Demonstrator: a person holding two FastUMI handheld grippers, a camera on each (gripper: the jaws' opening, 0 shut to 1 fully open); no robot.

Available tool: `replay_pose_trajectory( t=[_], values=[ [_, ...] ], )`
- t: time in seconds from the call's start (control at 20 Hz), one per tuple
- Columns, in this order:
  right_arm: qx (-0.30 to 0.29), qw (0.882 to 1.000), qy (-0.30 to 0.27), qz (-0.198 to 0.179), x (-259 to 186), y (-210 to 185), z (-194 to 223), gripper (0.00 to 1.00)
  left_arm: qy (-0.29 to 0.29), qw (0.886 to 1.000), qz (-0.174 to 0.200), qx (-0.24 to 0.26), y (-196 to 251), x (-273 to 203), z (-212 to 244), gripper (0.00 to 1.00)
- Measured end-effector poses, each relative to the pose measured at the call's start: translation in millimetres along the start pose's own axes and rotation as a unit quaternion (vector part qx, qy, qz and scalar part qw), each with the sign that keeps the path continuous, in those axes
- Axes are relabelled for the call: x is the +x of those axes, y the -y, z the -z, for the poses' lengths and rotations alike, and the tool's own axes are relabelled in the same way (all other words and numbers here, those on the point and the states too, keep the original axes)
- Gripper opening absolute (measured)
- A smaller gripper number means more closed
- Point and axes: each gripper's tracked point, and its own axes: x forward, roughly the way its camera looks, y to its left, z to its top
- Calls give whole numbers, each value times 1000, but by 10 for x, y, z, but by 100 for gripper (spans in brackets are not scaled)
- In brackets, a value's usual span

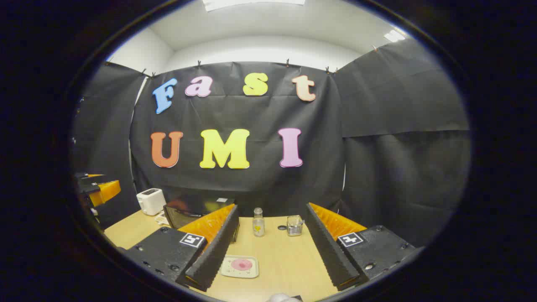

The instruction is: Open the electric oven with the left hand, put the food in, and close the electric oven.

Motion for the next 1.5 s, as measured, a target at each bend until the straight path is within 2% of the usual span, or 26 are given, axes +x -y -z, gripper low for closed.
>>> replay_pose_trajectory(
  t=[0.1,0.15,0.2,0.3,0.35,0.45,0.5,0.55,0.6,0.75,0.8,0.95,1.0,1.05,1.2,1.3,1.35,1.5],
  values=[
    [-5,1000,-2,-2,15,-20,-5,100,2,1000,-1,4,3,20,1,96],
    [-6,1000,-4,-4,34,-38,-23,96,2,1000,-3,5,-4,34,-4,96],
    [-7,1000,-8,-8,41,-56,16,100,2,1000,-5,4,7,40,3,96],
    [-7,1000,-2,-7,71,-64,-8,100,9,1000,0,4,49,69,-17,96],
    [-6,1000,-4,-6,100,-68,8,96,4,1000,2,6,54,79,18,96],
    [-1,1000,-7,-13,141,-145,24,100,4,1000,0,7,17,88,18,96],
    [-3,1000,-10,-14,170,-152,59,96,5,1000,-2,5,-1,103,10,96],
    [-4,1000,-11,-15,200,-159,56,100,5,1000,0,4,5,138,33,96],
    [-4,1000,-12,-16,217,-168,56,96,5,1000,1,4,10,171,47,96],
    [-5,1000,-17,-16,255,-195,78,96,1,1000,4,2,7,302,96,96],
    [-6,1000,-16,-12,270,-174,71,100,0,1000,6,3,14,362,123,96],
    [-3,1000,-22,-2,291,-141,68,100,2,1000,12,5,63,607,172,96],
    [-3,1000,-26,4,283,-104,80,96,1,1000,17,2,103,695,204,96],
    [-3,999,-30,11,275,-72,68,100,0,1000,25,-2,150,800,237,96],
    [-8,999,-42,34,242,17,74,100,-9,999,39,-13,278,1137,376,96],
    [-14,998,-50,45,211,67,92,96,-18,999,40,-18,296,1358,506,96],
    [-17,997,-54,49,196,83,102,100,-23,999,40,-21,330,1500,570,96],
    [-21,996,-56,63,154,149,94,100,-42,997,39,-42,380,1907,827,96]
  ],
)
